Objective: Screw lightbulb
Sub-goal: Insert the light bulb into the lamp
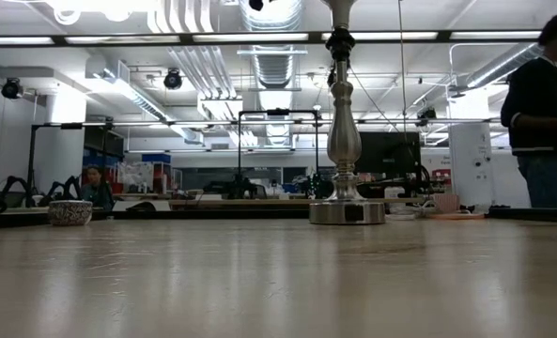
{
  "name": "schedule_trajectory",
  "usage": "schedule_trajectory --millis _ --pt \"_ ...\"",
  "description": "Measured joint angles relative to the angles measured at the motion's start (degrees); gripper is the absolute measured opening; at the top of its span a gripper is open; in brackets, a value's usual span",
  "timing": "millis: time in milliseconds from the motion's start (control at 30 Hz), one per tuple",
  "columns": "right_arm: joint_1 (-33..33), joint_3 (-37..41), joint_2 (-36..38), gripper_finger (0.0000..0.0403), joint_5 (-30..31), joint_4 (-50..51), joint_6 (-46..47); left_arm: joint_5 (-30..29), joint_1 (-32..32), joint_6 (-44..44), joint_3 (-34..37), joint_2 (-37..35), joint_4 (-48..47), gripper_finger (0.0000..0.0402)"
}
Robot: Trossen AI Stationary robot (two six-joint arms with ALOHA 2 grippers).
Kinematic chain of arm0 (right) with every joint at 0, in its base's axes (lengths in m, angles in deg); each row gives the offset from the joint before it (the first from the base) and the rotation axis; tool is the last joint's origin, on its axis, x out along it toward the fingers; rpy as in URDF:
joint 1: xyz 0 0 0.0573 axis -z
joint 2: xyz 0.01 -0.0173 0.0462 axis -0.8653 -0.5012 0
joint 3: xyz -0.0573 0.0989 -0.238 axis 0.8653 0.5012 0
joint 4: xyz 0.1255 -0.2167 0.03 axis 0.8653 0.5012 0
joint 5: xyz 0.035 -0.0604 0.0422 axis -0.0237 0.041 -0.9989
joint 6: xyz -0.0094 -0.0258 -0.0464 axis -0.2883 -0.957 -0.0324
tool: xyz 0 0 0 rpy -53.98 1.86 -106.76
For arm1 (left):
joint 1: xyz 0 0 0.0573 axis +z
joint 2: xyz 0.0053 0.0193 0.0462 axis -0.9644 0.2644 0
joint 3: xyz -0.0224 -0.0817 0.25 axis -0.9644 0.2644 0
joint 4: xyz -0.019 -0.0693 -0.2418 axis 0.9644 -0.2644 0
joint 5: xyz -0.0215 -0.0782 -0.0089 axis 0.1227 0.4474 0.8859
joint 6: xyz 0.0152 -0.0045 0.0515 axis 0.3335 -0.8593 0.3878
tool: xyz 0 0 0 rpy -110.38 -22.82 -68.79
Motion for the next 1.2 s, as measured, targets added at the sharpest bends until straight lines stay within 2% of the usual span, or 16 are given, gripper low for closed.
schedule_trajectory --millis 200,467,833,1200 --pt "-0.46 0.00 -0.01 0.0000 -0.65 -0.11 0.16 -0.55 0.71 -0.27 0.14 0.60 0.02 0.0142" --pt "-0.48 0.00 -0.07 0.0000 -0.59 -0.44 0.16 -0.91 0.70 -1.22 -0.16 0.40 -0.98 0.0154" --pt "-0.41 0.04 -0.08 0.0000 0.15 -0.70 -1.08 -0.90 0.57 0.53 -9.10 -0.02 -9.51 0.0157" --pt "-0.41 0.07 -0.13 0.0000 0.20 -1.32 -1.80 -0.87 0.29 0.45 -9.60 0.24 -9.48 0.0144"
